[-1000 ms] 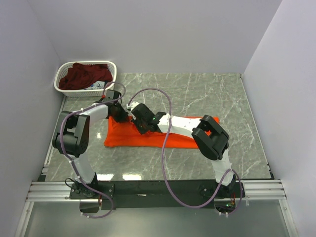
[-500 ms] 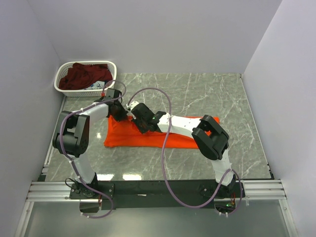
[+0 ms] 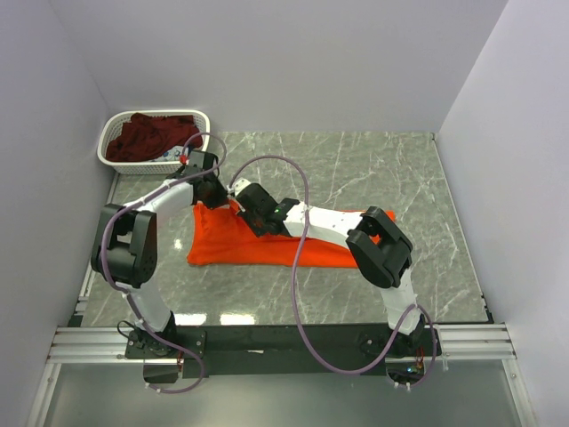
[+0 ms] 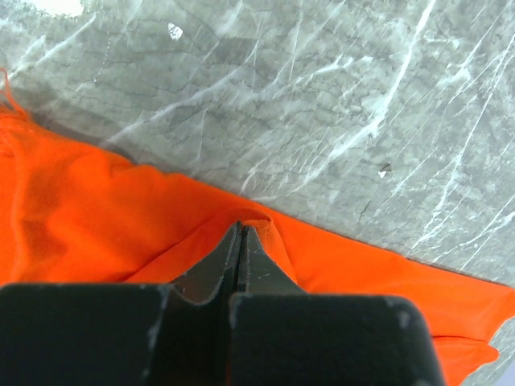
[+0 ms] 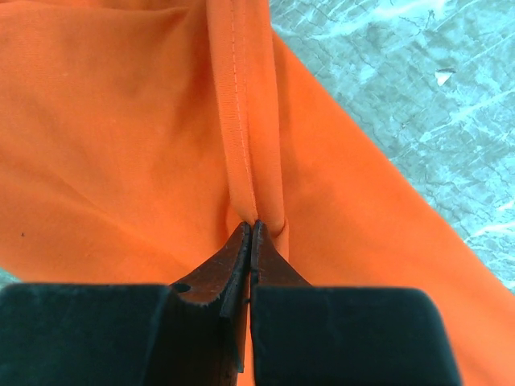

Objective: Fold and stack the t-shirts
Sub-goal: Fold the tshirt

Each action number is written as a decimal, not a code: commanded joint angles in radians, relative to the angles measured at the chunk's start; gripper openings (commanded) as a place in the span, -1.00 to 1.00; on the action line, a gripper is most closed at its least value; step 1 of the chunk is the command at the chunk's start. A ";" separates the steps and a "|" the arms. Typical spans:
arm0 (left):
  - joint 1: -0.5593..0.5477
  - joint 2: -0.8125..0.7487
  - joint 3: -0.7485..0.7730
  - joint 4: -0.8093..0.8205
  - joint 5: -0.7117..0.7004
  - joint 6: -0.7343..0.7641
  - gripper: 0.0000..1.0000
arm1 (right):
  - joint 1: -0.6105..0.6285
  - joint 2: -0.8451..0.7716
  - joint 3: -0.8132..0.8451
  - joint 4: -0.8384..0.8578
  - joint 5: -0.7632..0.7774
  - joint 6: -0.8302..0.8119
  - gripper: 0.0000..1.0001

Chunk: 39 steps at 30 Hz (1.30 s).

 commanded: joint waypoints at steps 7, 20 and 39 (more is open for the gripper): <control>-0.001 -0.077 0.020 -0.025 -0.056 0.046 -0.99 | -0.006 -0.038 0.010 -0.012 0.041 -0.022 -0.99; -0.005 0.004 0.191 -0.076 -0.034 0.110 -0.99 | -0.007 -0.055 -0.008 -0.024 0.081 -0.049 -0.99; -0.005 -0.049 0.113 -0.119 -0.065 0.084 -0.99 | 0.013 -0.090 0.007 -0.083 0.102 -0.092 -0.97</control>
